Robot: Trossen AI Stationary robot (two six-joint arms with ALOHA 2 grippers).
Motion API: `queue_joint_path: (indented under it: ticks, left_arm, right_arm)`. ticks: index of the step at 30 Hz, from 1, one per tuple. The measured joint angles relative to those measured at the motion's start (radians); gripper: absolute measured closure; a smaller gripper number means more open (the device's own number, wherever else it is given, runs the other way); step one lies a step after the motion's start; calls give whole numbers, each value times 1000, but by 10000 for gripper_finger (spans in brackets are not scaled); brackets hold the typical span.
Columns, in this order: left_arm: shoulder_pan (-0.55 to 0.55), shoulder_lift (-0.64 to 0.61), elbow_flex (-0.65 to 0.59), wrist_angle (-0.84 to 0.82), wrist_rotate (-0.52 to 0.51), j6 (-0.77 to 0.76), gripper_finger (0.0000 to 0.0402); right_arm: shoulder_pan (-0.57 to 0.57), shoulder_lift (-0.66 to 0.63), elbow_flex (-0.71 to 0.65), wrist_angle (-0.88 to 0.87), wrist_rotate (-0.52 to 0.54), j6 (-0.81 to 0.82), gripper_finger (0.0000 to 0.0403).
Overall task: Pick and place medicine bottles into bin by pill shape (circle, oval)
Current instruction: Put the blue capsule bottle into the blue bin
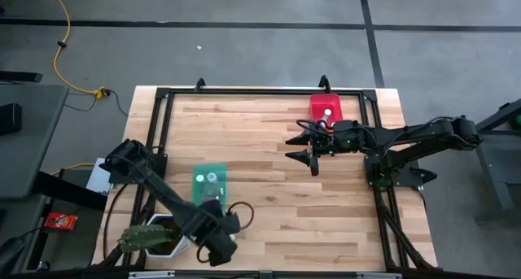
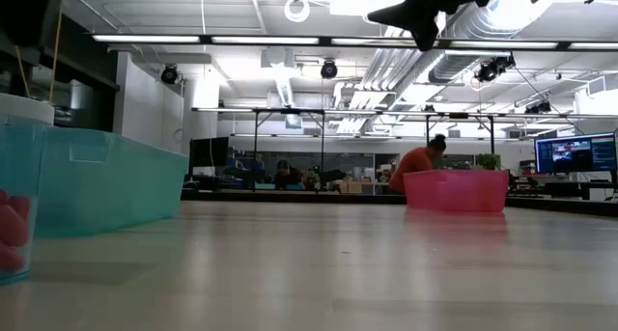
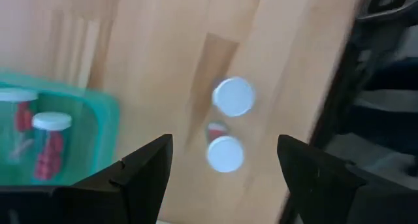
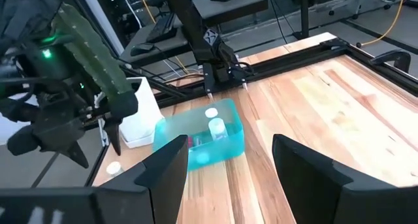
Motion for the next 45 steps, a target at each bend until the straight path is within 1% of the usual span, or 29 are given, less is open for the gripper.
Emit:
queue_joint_path:
  ticks: [2, 7, 10, 16, 20, 24, 28, 30, 37, 41, 45]
  left_arm:
    - [-20, 18, 0, -17, -28, -2, 135]
    - [-59, 48, 0, -1, -29, -2, 135]
    - [-75, 58, 0, 3, -47, 7, 135]
    - [-81, 91, 0, 13, -52, 9, 135]
    - [-81, 123, -1, 16, -37, 56, 135]
    - [-82, 128, -1, 21, -57, 59, 135]
    - [-81, 128, -1, 18, -57, 59, 137]
    - [-81, 128, -1, 18, -57, 61, 145]
    - [-82, 127, -10, 31, -65, 85, 194]
    - [-81, 127, -36, 69, -59, 84, 201]
    - [-80, 127, -36, 72, -57, 85, 203]
  right_arm:
    - [0, 0, 0, -5, 0, 0, 187]
    - [0, 0, 0, -13, 3, 0, 187]
    - [0, 0, 0, -21, 9, -3, 187]
    - [0, 0, 0, -39, 34, -8, 187]
    - [0, 0, 0, -40, 34, -8, 187]
    - [0, 0, 0, -42, 34, -8, 187]
    - [0, 0, 0, -44, 34, -8, 187]
    - [0, 0, 0, -44, 34, -8, 187]
    - [0, 0, 0, -44, 35, -8, 187]
    - [0, 0, 0, -44, 35, -8, 187]
    - [0, 0, 0, -44, 35, -8, 187]
